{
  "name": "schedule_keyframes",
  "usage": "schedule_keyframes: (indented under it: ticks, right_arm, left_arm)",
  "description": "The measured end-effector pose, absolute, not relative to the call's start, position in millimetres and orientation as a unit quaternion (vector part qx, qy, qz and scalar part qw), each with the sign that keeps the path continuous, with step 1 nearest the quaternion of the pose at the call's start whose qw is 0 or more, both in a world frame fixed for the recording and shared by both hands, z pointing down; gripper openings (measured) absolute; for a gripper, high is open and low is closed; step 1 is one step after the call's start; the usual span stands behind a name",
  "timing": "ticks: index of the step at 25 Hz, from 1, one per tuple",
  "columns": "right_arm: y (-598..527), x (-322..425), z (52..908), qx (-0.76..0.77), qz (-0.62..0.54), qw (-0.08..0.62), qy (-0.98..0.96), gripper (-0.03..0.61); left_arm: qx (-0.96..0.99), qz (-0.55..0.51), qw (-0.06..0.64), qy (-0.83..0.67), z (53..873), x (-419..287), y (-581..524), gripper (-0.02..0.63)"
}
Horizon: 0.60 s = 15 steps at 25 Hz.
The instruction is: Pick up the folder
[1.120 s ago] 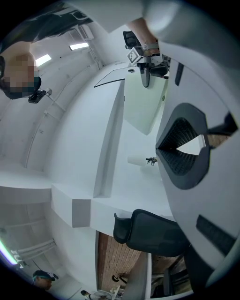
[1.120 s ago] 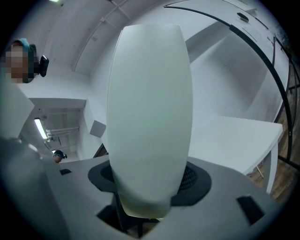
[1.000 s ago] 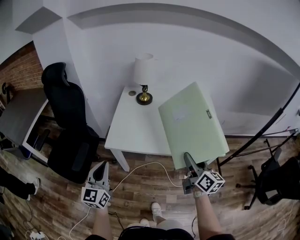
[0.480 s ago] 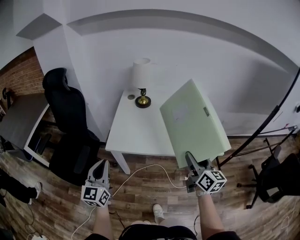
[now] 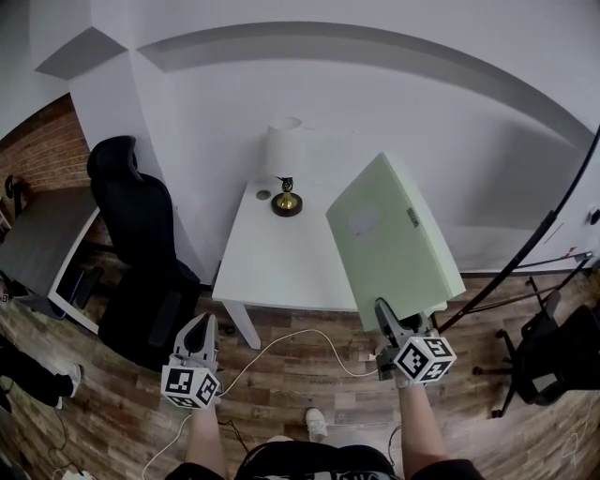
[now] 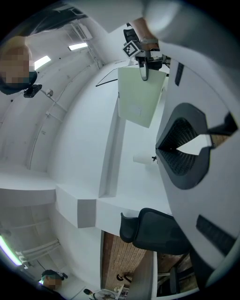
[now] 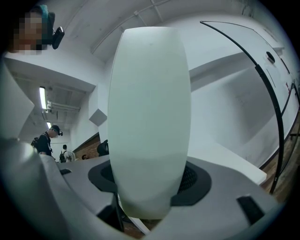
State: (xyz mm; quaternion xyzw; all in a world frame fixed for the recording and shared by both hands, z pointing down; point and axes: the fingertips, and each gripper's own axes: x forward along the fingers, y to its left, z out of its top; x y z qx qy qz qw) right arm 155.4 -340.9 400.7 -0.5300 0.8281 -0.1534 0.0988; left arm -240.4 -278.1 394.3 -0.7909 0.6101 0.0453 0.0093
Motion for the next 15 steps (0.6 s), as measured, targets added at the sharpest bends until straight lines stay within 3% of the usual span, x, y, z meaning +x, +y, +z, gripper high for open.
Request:
schedule_keyframes:
  ticks: [15]
  right_arm:
    - [-330.7,153.4,386.0,-0.545,-0.106,0.082,0.828,0.295]
  left_arm:
    - [-0.792,0.054,0.014,0.607,388.7,-241.4,-275.2,0.012]
